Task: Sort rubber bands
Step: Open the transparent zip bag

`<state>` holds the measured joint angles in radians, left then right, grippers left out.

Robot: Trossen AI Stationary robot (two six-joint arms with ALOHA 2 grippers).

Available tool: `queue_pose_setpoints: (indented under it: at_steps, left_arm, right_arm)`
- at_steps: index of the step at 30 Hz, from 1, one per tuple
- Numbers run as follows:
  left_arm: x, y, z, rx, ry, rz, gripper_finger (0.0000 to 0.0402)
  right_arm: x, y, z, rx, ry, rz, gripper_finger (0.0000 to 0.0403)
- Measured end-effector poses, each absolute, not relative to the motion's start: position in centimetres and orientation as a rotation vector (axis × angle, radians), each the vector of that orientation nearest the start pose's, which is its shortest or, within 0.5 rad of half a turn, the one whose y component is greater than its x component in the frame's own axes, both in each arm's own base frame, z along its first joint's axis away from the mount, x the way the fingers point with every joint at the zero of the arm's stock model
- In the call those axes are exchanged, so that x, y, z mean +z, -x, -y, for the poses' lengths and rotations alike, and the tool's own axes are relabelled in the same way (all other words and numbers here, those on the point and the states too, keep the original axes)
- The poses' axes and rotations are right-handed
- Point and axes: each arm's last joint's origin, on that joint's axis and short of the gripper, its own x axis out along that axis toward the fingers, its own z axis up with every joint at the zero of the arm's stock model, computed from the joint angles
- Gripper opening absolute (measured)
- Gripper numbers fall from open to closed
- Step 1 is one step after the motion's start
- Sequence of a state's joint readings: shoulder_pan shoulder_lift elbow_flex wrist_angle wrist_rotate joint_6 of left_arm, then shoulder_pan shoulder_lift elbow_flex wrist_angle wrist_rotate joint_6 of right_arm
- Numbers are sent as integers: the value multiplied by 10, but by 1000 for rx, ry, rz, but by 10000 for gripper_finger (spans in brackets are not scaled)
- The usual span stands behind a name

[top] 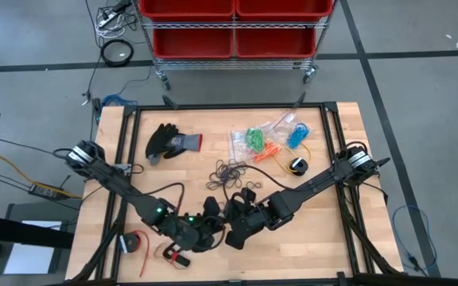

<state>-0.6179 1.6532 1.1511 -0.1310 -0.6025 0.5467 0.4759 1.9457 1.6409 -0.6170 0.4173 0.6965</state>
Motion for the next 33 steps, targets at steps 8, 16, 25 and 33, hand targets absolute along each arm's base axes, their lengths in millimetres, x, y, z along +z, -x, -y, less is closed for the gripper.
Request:
queue_pose_setpoints:
  at_steps: [8,16,25,33]
  left_arm:
    - [248,-305,201,-117,-879,-458,126]
    - [259,-304,207,-63,-881,-435,126]
    - [251,-310,193,-125,-791,-561,126]
    - [244,-311,186,-159,-748,-631,126]
  right_arm:
    - [258,-383,-184,-228,-248,-802,0]
    - [257,-383,-184,-230,-246,-804,0]
    - [258,-383,-184,-231,-246,-801,0]
    - [258,-383,-184,-230,-248,-796,0]
